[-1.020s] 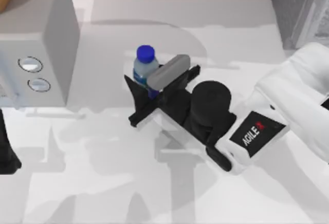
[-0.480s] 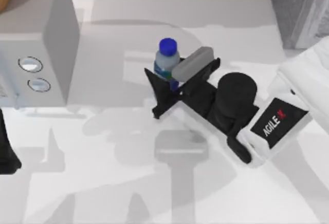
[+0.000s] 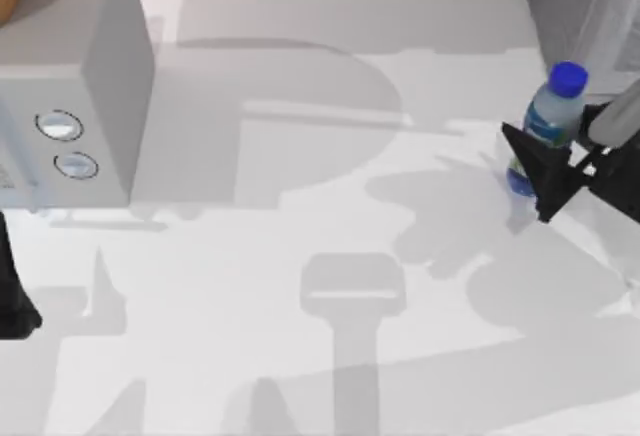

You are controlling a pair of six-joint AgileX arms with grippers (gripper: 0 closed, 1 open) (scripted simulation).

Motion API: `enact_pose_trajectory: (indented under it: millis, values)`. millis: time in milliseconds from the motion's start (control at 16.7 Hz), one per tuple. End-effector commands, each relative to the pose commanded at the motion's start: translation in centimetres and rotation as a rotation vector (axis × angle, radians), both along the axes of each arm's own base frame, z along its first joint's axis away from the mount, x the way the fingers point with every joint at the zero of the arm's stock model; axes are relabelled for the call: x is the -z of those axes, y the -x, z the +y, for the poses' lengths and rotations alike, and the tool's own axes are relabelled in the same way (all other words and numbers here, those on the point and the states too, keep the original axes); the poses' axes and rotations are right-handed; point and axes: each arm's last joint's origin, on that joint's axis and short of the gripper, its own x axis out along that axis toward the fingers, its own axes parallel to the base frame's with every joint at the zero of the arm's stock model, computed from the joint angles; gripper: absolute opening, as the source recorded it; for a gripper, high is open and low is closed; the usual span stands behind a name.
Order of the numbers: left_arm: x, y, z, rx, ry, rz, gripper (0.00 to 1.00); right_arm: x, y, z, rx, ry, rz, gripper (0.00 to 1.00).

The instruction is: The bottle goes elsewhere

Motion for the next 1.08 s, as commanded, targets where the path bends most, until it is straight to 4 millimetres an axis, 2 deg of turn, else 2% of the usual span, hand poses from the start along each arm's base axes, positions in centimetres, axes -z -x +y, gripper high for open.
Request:
enact_pose_trajectory:
  millis: [180, 360, 720, 900, 1080]
  values:
    - [0.0, 0.0, 0.0, 0.0, 0.0, 0.0, 1.0, -0.9, 3.1, -5.7, 0.0, 0.001, -0.001, 0.0]
    - [0.0, 0.0, 0.0, 0.0, 0.0, 0.0, 1.0, -1.6, 5.4, -8.1, 0.0, 0.004, -0.007, 0.0]
    - [0.0, 0.0, 0.0, 0.0, 0.0, 0.0, 1.0, -1.6, 5.6, -8.3, -0.001, 0.002, -0.003, 0.0]
    - [0.0, 0.0, 0.0, 0.0, 0.0, 0.0, 1.0, -0.6, 4.2, -7.4, 0.007, 0.004, -0.01, 0.0]
    - [0.0, 0.0, 0.0, 0.0, 0.0, 0.0, 1.0, 1.1, 2.5, -5.5, 0.001, 0.004, -0.007, 0.0]
